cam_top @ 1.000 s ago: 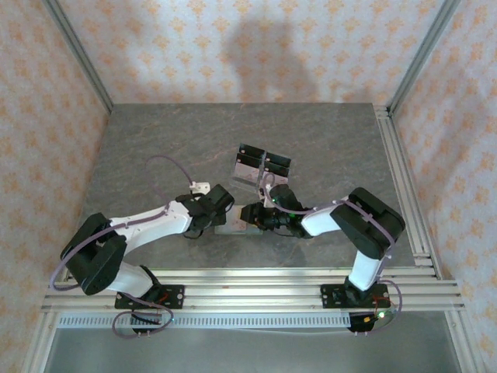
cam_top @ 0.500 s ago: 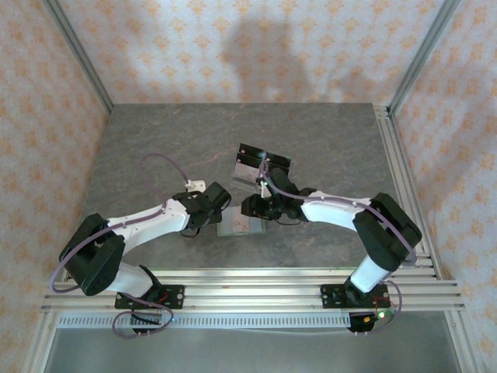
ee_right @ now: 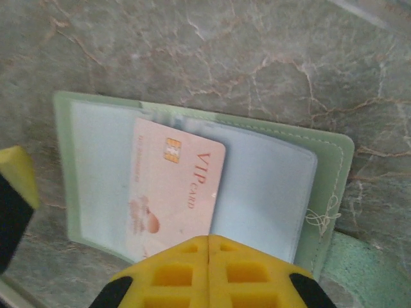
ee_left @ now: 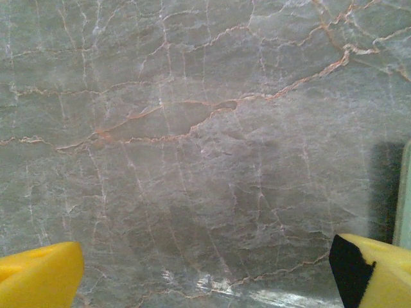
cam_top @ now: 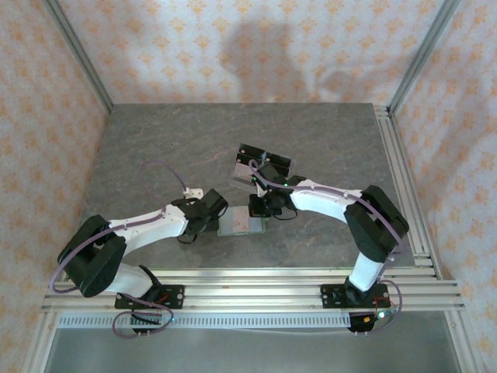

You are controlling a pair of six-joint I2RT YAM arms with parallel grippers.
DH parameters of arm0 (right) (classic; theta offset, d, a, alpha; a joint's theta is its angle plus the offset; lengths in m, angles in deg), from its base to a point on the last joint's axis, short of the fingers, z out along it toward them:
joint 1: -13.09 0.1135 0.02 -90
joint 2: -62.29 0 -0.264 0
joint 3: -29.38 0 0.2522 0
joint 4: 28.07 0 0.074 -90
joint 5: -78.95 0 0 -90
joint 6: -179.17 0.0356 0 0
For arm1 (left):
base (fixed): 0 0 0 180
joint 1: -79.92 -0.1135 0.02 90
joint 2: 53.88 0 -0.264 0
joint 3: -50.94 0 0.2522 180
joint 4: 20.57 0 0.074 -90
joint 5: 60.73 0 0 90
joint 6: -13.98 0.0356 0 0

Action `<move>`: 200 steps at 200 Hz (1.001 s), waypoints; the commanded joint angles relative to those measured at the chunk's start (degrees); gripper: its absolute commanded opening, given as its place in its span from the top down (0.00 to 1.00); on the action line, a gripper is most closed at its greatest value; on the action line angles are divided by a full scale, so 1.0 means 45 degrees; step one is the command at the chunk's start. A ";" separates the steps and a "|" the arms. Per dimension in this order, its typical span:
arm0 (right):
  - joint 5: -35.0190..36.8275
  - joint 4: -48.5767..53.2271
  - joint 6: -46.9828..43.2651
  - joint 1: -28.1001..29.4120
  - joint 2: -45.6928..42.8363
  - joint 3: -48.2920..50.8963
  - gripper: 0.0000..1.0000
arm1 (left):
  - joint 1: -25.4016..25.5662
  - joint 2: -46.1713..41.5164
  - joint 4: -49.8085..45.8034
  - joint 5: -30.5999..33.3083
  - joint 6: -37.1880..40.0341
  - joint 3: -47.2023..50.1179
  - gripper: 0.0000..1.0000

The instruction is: Put the credit cards into the card holder

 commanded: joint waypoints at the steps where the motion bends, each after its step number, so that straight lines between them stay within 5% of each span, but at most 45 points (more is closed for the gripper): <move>1: 0.0529 0.0854 -0.0385 0.0151 0.0356 -0.0333 0.95 | -0.0094 0.0228 0.0288 0.0140 -0.0103 0.0197 0.00; 200: -0.0426 0.0257 -0.0110 0.0566 0.2102 -0.1602 0.96 | -0.0093 0.0940 0.1269 -0.0202 -0.0200 0.0638 0.00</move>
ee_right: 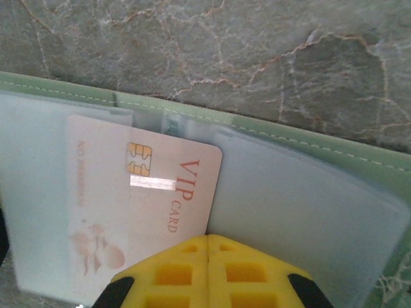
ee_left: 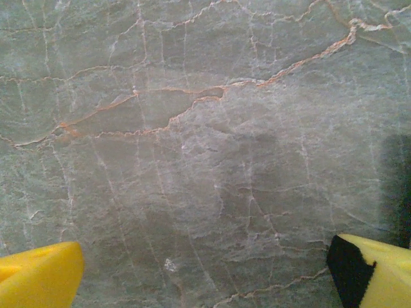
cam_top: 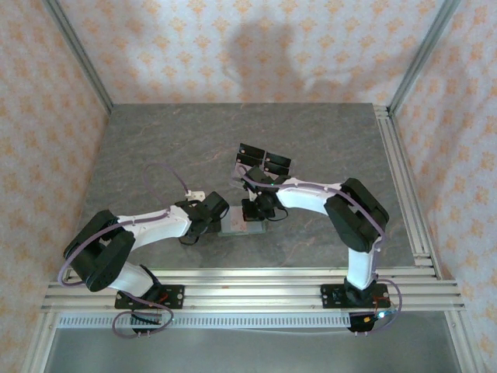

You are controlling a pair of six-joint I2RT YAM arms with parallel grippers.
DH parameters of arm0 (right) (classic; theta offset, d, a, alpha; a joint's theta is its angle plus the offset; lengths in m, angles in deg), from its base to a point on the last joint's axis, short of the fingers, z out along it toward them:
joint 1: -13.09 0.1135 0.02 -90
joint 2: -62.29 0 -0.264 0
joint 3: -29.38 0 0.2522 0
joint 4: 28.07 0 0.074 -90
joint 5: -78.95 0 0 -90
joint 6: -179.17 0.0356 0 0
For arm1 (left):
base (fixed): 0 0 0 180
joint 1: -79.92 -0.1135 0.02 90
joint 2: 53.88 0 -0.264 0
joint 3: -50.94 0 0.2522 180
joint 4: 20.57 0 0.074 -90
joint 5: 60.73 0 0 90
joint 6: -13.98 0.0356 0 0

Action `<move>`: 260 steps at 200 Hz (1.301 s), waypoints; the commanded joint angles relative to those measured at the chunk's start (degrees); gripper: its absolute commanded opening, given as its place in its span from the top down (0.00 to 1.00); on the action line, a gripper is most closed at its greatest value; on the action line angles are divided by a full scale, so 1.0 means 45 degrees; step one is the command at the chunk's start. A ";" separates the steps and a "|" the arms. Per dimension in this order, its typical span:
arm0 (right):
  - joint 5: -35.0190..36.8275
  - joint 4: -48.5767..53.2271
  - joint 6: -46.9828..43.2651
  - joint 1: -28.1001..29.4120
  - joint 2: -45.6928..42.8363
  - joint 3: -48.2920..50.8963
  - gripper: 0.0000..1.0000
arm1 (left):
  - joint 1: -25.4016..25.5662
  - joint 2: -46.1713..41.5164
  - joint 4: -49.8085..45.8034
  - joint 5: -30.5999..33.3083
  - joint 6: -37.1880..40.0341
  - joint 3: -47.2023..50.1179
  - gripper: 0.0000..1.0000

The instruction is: Put the credit cards into the card holder

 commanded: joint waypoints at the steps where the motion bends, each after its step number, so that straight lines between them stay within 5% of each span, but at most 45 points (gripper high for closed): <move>1: -0.0274 -0.0251 0.0120 0.0127 0.0275 -0.0398 0.96 | -0.0094 0.0271 0.0219 0.0070 -0.0191 0.0235 0.00; 70: -0.0565 -0.0598 0.0433 0.0227 0.0472 -0.0816 0.96 | -0.0074 0.0350 0.0140 0.0092 -0.0272 0.0162 0.00; 118: -0.0287 -0.0557 0.0465 0.0227 -0.0215 -0.0701 0.96 | -0.0074 -0.0596 -0.1301 0.1440 -0.1105 0.0108 0.00; 260: -0.0434 -0.0580 0.0462 0.0227 0.0162 -0.0271 0.97 | -0.0079 0.0189 -0.0581 0.0862 -0.0835 0.0194 0.00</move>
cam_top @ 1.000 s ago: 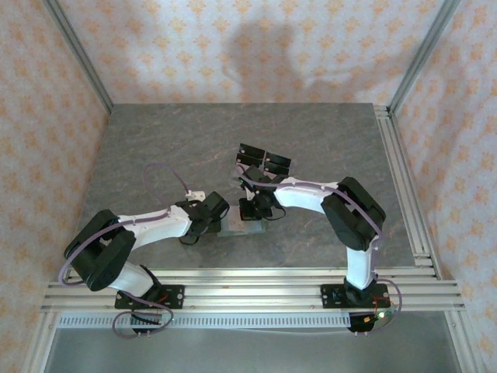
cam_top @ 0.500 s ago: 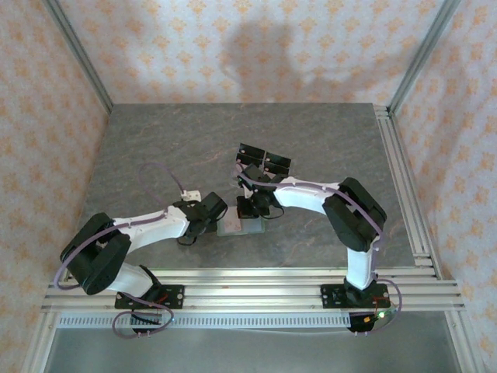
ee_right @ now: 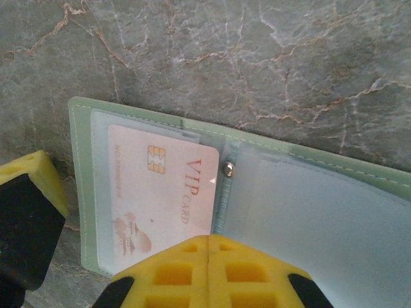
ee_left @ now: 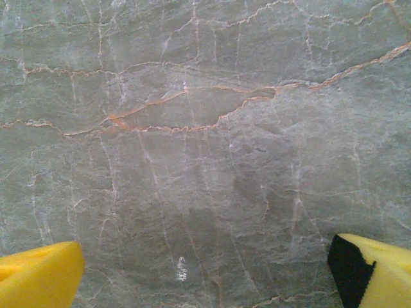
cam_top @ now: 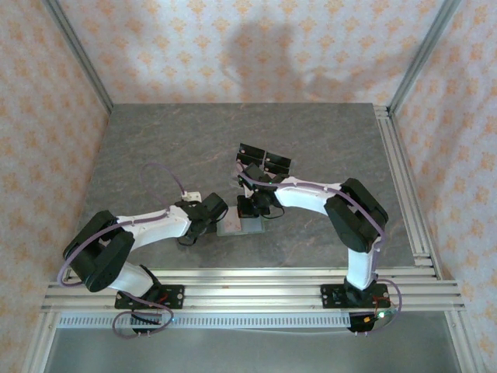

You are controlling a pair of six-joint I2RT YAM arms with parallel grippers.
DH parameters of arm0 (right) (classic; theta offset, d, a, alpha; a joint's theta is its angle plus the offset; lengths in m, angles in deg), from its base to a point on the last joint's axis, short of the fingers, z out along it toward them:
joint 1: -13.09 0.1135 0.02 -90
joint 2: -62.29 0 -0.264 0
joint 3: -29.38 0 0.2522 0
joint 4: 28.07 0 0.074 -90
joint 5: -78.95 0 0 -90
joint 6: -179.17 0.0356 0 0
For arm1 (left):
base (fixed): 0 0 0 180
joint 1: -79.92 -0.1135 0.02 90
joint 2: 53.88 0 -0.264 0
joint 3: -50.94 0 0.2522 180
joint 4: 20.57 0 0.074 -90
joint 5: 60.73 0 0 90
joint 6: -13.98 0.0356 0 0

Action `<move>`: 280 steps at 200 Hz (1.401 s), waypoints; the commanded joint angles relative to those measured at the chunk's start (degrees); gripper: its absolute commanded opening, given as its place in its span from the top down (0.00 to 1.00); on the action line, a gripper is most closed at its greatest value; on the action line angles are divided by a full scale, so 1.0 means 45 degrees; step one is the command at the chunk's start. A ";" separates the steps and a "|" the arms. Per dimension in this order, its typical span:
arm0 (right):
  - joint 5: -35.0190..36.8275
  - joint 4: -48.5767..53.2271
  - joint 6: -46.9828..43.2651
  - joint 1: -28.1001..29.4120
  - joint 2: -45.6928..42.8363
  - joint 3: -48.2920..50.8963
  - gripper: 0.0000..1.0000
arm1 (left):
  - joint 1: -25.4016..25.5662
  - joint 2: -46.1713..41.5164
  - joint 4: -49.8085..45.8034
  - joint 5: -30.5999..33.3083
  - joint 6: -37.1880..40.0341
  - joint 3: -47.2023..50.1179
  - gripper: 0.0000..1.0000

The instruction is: Put the credit cards into the card holder

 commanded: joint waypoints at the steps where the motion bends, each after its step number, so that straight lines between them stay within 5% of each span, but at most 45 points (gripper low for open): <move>1: -0.0132 -0.0079 0.0127 0.0081 0.0167 0.0166 0.96 | -0.0053 0.0252 0.0181 0.0172 -0.0121 0.0202 0.00; 154: -0.1558 -0.1569 0.1299 0.0355 0.0454 0.0169 0.97 | -0.0050 0.0574 0.0688 -0.0180 -0.0141 0.0330 0.00; 280: 0.0254 -0.0324 0.0548 0.0178 -0.0544 0.0608 0.98 | -0.0050 0.0552 0.0769 -0.0219 -0.0120 0.0365 0.00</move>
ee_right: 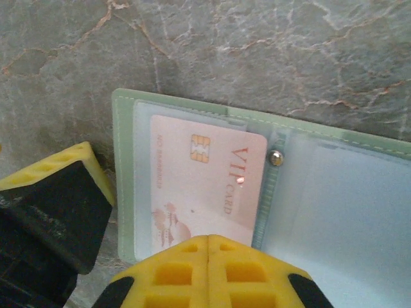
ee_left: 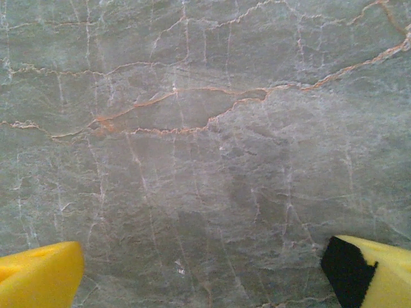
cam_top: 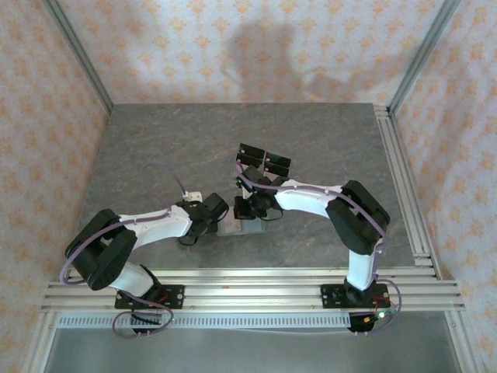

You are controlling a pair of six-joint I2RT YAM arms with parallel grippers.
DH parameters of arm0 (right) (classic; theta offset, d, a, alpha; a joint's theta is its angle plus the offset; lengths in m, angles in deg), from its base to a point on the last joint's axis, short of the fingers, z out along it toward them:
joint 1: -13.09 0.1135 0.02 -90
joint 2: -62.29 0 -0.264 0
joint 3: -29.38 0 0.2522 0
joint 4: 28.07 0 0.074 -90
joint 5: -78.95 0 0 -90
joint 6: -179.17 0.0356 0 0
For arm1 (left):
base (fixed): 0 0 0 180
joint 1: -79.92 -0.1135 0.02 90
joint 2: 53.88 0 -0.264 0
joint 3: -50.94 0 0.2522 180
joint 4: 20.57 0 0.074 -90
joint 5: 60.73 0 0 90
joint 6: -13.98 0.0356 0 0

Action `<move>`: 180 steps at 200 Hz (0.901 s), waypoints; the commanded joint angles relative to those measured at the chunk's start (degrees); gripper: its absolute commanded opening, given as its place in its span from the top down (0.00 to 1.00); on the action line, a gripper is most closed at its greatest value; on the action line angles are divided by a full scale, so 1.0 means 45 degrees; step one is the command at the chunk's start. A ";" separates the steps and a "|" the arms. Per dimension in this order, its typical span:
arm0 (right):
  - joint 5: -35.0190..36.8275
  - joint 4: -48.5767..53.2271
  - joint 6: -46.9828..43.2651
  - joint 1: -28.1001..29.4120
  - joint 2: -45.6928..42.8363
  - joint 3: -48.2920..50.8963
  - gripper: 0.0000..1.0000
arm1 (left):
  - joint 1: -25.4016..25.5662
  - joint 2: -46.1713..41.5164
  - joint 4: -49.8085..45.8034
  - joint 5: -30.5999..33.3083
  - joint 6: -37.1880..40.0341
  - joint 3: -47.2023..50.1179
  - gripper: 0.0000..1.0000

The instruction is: Put the credit cards into the card holder

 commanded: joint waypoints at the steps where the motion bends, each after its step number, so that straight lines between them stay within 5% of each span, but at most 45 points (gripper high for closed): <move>1: 0.0577 0.0432 -0.0249 -0.0089 -0.0263 0.0257 0.98 | -0.0050 0.0335 0.0403 -0.0146 -0.0111 0.0322 0.00; 180: -0.0128 0.0153 -0.0152 0.0136 0.0849 0.0117 0.99 | -0.0051 0.0287 0.0485 -0.0242 -0.0155 0.0453 0.00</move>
